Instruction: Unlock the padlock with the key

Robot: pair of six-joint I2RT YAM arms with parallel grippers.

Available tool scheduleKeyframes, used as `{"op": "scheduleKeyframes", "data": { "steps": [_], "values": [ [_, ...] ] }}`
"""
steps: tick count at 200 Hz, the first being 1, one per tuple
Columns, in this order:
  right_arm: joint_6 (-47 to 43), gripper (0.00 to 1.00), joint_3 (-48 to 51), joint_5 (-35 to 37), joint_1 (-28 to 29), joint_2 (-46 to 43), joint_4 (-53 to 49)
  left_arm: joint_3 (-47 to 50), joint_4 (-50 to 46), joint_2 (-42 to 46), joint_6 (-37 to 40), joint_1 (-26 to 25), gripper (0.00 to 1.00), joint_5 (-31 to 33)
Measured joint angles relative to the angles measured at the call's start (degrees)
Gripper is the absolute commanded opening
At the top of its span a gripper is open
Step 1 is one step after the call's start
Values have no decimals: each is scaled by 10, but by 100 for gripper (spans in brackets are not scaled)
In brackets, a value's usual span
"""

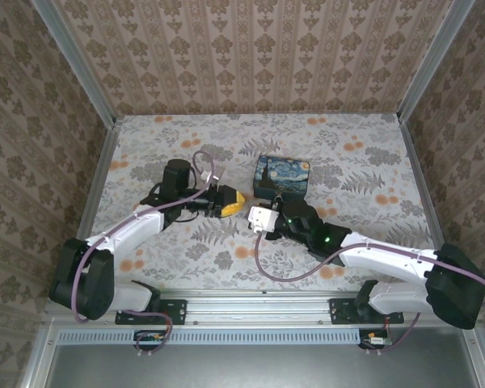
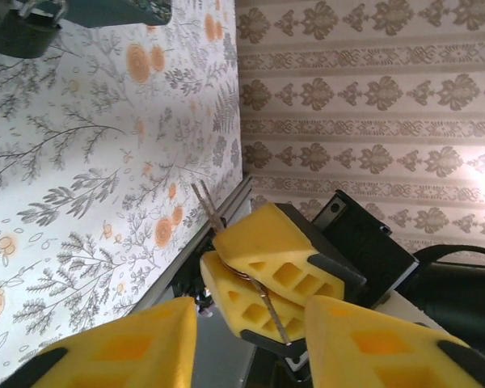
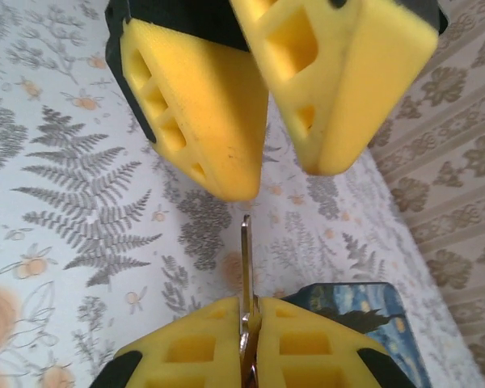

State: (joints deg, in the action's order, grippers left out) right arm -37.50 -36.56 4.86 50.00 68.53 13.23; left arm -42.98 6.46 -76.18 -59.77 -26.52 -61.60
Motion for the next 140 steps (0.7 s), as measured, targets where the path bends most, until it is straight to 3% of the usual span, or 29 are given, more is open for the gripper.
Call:
{"op": "scheduleKeyframes", "data": {
  "steps": [48,83,112,140],
  "values": [
    [90,0,-29,-123,-53,-10,-118,-4,-34,21,45,26,46,6],
    [175,0,-60,-264,-111,-10,-181,-66,-153,54,242,15,38,23],
    [246,0,-87,-387,-149,3,-212,-92,-197,72,398,10,40,24],
    [301,0,-109,-492,-178,24,-229,-118,-216,45,495,-7,41,6]
  ]
}}
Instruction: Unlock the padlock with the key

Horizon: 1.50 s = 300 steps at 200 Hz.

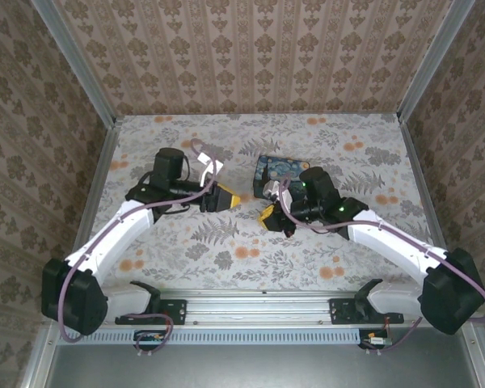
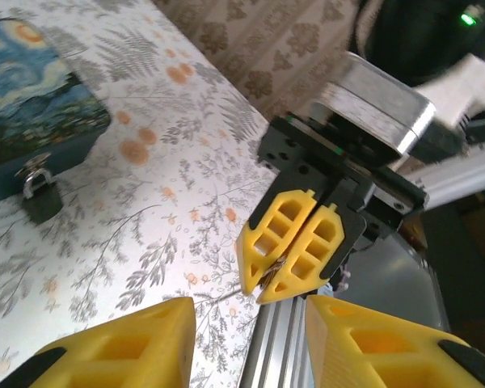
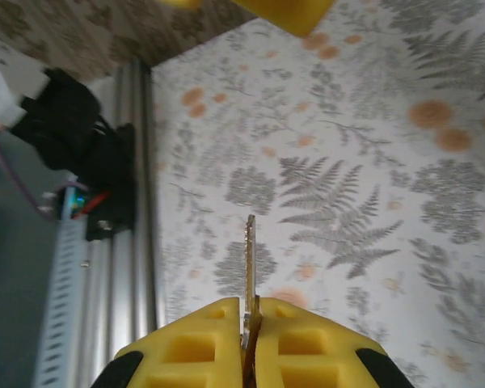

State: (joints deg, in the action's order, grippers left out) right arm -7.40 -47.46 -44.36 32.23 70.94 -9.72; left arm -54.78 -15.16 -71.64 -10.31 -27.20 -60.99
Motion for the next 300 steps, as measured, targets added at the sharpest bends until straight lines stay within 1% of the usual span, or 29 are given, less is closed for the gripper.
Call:
{"op": "scheduleKeyframes", "data": {
  "steps": [23,54,94,132,180,199,202,220,233,257,274,280,300],
  "values": [
    [25,0,-17,-59,-14,16,-18,-19,-1,-37,45,-26,40,-23],
    [47,0,-24,-104,-21,23,-31,-23,9,-72,59,-48,39,-56],
    [62,0,-27,-132,-24,32,-39,-23,32,-79,58,-59,39,-78],
    [71,0,-30,-142,-25,34,-39,-24,40,-93,59,-73,36,-89],
    [76,0,-31,-147,-25,39,-38,-32,20,-111,72,-85,13,-95],
    [76,0,-32,-147,-25,44,-39,-34,16,-111,73,-85,0,-96],
    [76,0,-32,-148,-25,45,-39,-34,15,-111,76,-85,0,-96],
    [76,6,-34,-148,-25,47,-40,-34,14,-111,75,-84,0,-95],
    [78,23,-35,-148,-26,48,-43,-34,16,-111,73,-83,0,-95],
    [72,40,-35,-140,-36,48,-46,-29,42,-111,46,-74,0,-90],
    [75,47,-34,-125,-55,43,-47,-22,61,-111,21,-56,0,-80],
    [78,51,-31,-120,-62,38,-45,-19,65,-111,13,-50,0,-77],
    [83,53,-19,-96,-78,10,-33,-17,74,-111,-9,-39,0,-64]
  ]
}}
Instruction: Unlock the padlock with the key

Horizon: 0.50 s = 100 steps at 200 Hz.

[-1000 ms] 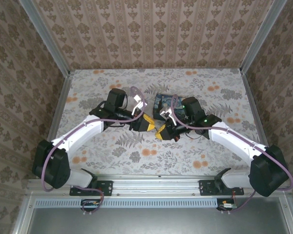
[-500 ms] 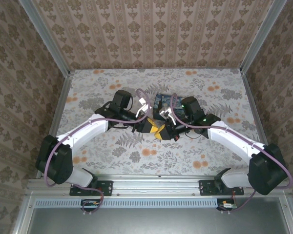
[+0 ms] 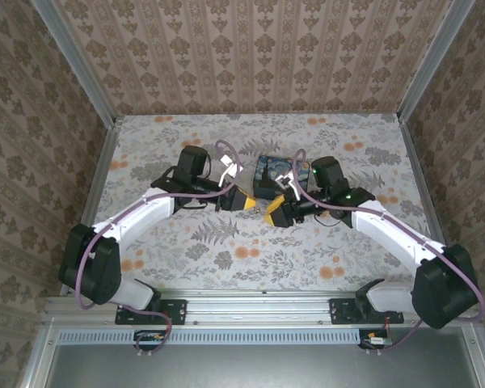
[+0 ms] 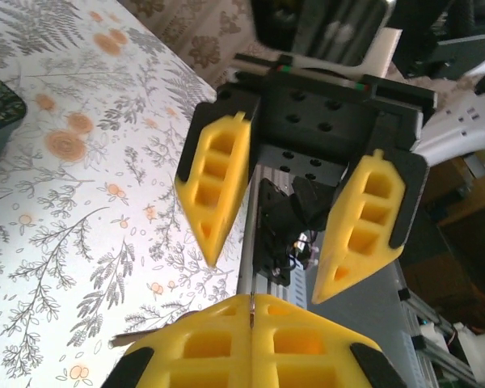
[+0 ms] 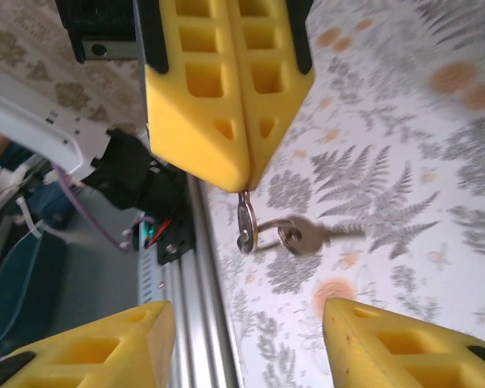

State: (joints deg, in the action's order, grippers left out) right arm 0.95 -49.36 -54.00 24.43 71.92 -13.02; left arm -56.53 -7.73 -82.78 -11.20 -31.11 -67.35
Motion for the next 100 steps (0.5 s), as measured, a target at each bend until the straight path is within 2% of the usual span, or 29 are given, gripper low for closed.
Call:
{"op": "scheduleKeyframes", "data": {
  "steps": [25,58,100],
  "values": [
    [40,46,12,38,-1,-23,57,7,32,0,-47,2,0,14],
    [148,37,39,96,1,-7,183,49,113,0,-146,16,0,45],
    [273,34,61,131,16,42,304,90,203,4,-242,31,0,82]
  ]
}}
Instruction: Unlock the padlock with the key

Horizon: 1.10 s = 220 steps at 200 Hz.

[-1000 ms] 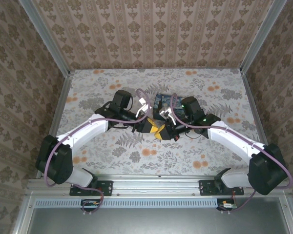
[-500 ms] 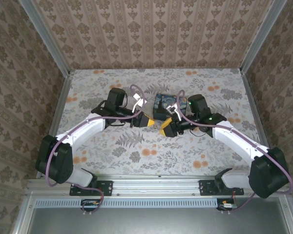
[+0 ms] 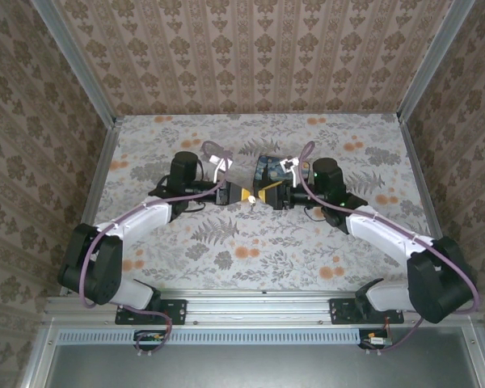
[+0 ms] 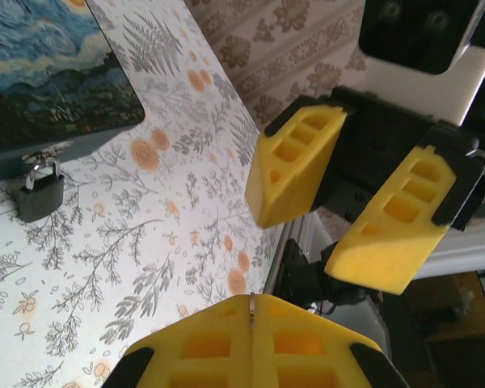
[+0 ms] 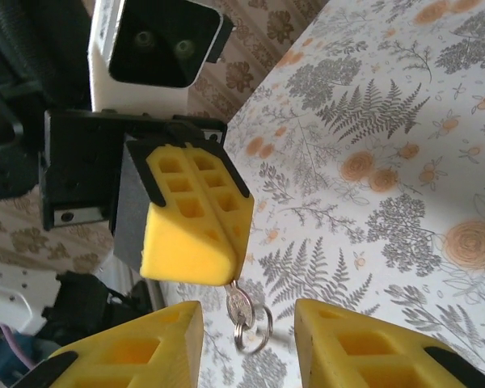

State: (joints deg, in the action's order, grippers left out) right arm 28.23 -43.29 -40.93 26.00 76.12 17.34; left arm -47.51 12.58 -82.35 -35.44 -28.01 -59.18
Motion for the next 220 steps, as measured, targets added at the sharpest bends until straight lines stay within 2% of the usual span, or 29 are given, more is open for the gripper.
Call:
{"op": "scheduleKeyframes", "data": {
  "steps": [38,67,138,187,220],
  "values": [
    [73,35,-3,2,10,52,53,7,67,0,-43,4,0,12],
    [106,33,-3,2,13,60,84,24,103,0,-71,11,0,17],
    [140,34,-4,0,22,81,133,42,161,0,-110,12,0,19],
    [138,21,-7,-9,22,83,133,45,179,0,-124,14,0,18],
    [143,19,-8,-20,22,84,141,47,195,0,-132,24,0,16]
  ]
}}
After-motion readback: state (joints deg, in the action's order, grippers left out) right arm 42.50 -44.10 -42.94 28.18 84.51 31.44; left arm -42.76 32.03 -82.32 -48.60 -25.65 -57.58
